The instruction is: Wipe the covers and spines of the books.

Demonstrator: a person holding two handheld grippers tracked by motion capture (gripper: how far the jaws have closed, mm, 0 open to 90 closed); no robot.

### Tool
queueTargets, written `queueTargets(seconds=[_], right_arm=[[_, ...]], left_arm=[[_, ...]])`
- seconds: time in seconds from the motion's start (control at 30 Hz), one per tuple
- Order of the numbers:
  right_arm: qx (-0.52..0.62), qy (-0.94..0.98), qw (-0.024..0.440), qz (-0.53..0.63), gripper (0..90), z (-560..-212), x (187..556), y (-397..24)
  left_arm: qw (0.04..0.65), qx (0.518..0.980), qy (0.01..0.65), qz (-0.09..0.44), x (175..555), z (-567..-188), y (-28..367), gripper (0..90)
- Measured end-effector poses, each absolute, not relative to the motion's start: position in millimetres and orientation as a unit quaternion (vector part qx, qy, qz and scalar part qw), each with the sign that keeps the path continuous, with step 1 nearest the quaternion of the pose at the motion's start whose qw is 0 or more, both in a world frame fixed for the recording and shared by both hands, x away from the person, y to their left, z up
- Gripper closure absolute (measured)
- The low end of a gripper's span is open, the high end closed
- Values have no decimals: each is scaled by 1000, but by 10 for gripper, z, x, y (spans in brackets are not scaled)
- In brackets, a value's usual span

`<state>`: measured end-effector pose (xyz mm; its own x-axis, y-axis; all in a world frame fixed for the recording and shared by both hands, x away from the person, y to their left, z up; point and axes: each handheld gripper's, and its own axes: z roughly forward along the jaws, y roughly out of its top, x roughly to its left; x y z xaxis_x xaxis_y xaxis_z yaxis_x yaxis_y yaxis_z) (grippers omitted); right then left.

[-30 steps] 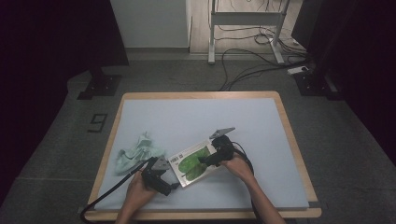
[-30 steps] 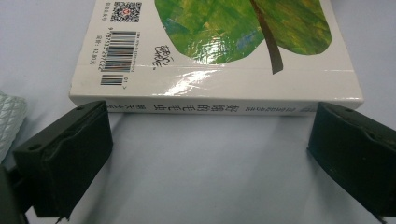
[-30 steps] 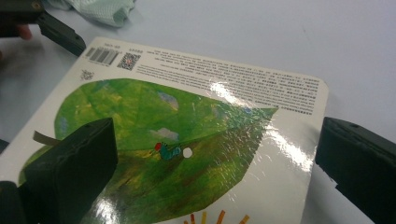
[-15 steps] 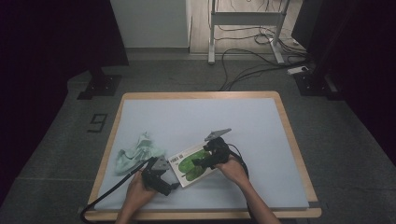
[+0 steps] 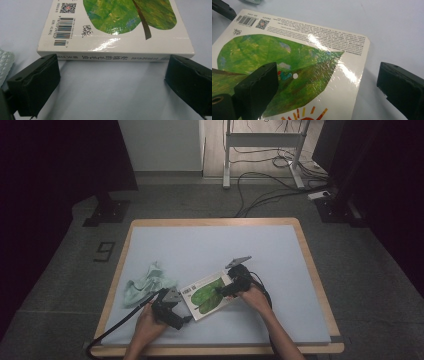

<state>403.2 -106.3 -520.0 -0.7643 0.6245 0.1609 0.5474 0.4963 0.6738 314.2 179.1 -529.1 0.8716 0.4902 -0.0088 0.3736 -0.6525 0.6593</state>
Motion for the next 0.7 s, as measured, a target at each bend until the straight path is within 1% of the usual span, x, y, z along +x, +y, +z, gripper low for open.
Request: queueTargets(seconds=[0.33,0.47,0.57,0.7], right_arm=[[341,859,35,379,20,-5242,4094,-1006],[346,852,17,392,16,-5242,4090,-990],[351,850,18,392,16,-5241,4085,-984],[365,841,2,400,14,-5221,4092,-1004]], left_arm=[[342,905,239,85,3142,-5292,1791,0],[342,905,239,85,3142,-5292,1791,0],[342,905,239,85,3142,-5292,1791,0],[342,905,239,85,3142,-5292,1791,0]])
